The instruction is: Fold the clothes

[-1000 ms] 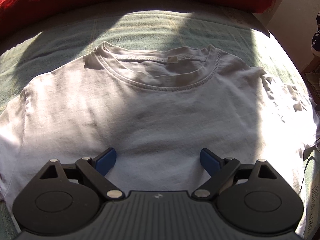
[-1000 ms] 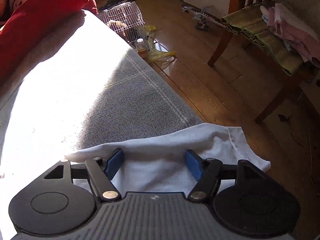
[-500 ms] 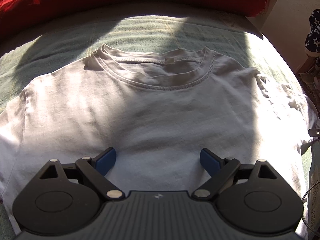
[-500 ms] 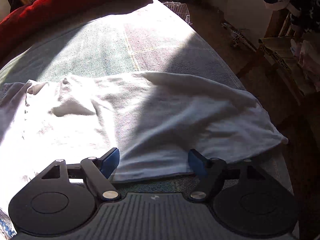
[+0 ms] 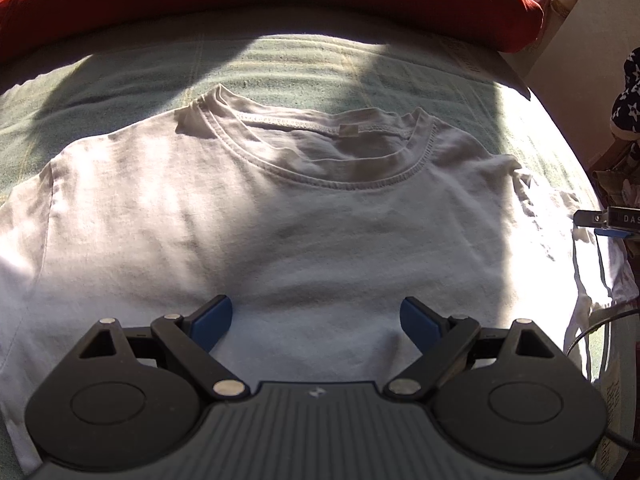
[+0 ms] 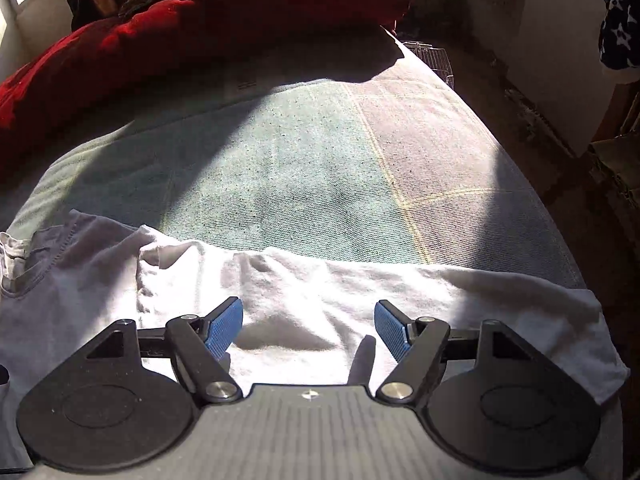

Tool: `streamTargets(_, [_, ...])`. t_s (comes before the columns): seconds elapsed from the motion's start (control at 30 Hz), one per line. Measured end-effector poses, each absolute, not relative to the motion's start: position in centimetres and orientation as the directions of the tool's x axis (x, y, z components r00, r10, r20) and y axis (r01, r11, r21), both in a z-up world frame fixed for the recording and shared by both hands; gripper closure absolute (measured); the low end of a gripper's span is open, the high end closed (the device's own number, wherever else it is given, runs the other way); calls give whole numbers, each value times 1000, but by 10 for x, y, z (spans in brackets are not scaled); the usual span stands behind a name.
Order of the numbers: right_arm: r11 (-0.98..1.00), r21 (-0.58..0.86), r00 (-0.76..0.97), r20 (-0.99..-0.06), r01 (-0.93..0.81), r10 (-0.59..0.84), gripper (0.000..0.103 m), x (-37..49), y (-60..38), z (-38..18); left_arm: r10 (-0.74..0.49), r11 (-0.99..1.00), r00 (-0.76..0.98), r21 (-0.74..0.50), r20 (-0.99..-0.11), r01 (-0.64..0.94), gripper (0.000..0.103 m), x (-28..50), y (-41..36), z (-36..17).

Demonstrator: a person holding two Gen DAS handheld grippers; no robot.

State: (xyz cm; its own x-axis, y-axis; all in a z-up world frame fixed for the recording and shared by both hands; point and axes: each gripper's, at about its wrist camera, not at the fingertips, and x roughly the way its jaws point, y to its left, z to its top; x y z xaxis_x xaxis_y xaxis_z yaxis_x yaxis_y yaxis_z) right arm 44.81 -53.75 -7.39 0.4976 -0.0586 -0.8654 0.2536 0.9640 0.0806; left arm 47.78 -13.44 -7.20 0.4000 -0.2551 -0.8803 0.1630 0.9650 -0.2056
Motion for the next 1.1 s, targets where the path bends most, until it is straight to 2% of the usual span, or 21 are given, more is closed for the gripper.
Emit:
streamTargets(0.1, [966, 21, 484, -868, 258, -110, 25, 471, -536, -93, -262, 964, 402, -219, -877, 151, 12, 479, -133, -73])
streamTargets(0.23, [963, 3, 482, -866, 271, -133, 25, 500, -550, -86, -257, 966, 403, -214, -879, 147, 12, 480, -134, -73])
streamTargets(0.47, [956, 104, 542, -838, 275, -65, 25, 458, -562, -42, -245, 968, 385, -203, -890, 148, 12, 483, -136, -73])
streamTargets(0.57, [936, 170, 507, -862, 309, -10, 24, 430, -575, -55, -235, 969, 380, -185, -895, 163, 12, 483, -139, -74])
streamTargets(0.7, [915, 173, 453, -891, 366, -13, 23, 414, -586, -91, -211, 971, 375, -150, -903, 186, 11, 482, -145, -75])
streamTargets(0.77, [915, 197, 483, -875, 351, 3, 13, 410, -584, -91, -202, 972, 373, -138, -906, 189, 11, 482, -147, -75])
streamTargets(1.1, [846, 266, 543, -839, 463, -34, 11, 392, -634, -66, -175, 976, 347, -115, -921, 186, 8, 487, -154, -76])
